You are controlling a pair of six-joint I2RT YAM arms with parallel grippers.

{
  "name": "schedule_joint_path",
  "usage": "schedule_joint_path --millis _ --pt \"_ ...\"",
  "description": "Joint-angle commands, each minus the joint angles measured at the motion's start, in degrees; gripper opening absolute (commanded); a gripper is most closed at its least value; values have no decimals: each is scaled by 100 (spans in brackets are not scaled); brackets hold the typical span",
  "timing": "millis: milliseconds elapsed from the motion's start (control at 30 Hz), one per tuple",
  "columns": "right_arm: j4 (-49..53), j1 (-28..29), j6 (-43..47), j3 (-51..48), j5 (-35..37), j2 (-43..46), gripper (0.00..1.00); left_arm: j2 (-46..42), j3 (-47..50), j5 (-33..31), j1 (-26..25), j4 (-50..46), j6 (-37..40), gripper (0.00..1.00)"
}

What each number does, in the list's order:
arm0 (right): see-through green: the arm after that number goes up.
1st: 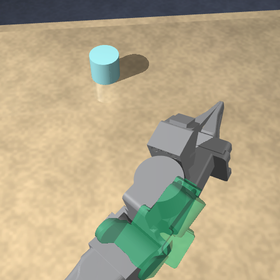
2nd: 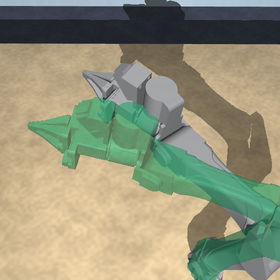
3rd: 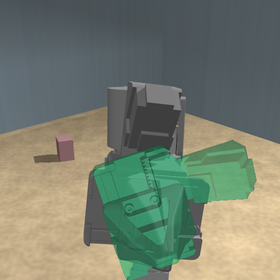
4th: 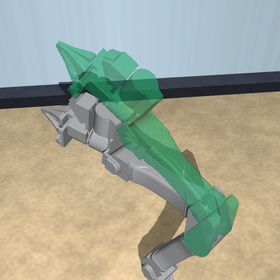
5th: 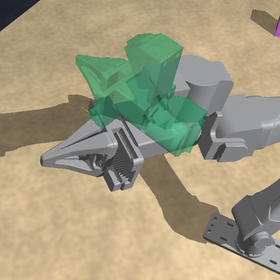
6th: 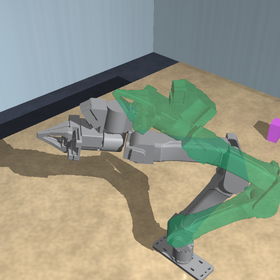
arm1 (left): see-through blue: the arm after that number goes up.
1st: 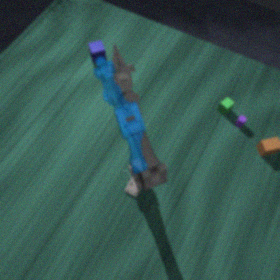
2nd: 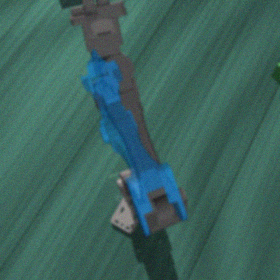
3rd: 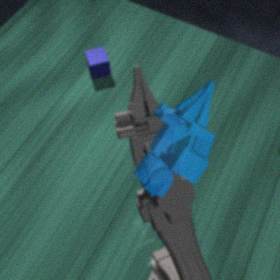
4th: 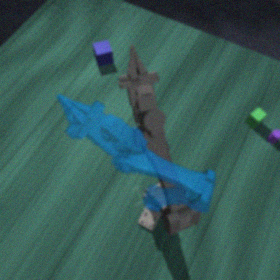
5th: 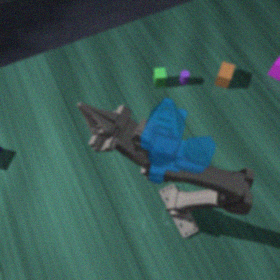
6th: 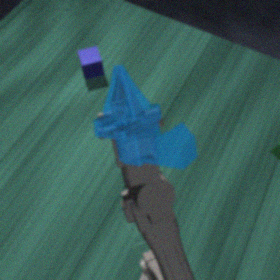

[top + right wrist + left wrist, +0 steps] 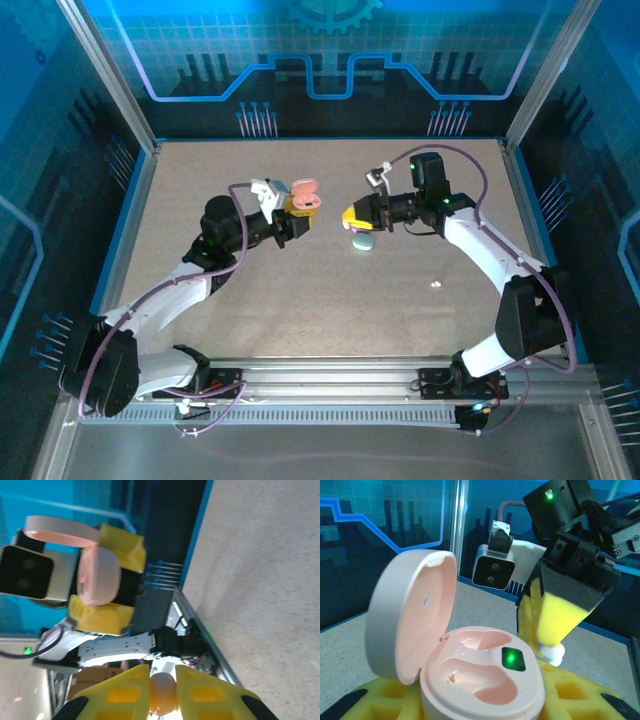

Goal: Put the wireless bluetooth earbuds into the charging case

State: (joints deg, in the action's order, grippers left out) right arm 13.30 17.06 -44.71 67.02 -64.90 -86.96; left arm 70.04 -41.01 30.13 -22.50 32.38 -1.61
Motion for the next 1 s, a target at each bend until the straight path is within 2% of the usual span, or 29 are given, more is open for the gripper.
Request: schedule_joint_path --millis 0,167,333,500,967 --pt "-214 -51 -230 345 -695 -16 16 98 -119 422 44 284 65 31" --pt "-123 -31 -321 619 -634 69 17 224 -156 658 36 417 229 31" --pt "805 154 381 1070 62 157 17 304 -244 932 10 488 421 31" --pt "733 363 446 1211 503 145 18 335 -399 1045 -110 397 553 31" --pt "445 553 322 1217 621 240 17 418 -497 1057 -244 340 617 31"
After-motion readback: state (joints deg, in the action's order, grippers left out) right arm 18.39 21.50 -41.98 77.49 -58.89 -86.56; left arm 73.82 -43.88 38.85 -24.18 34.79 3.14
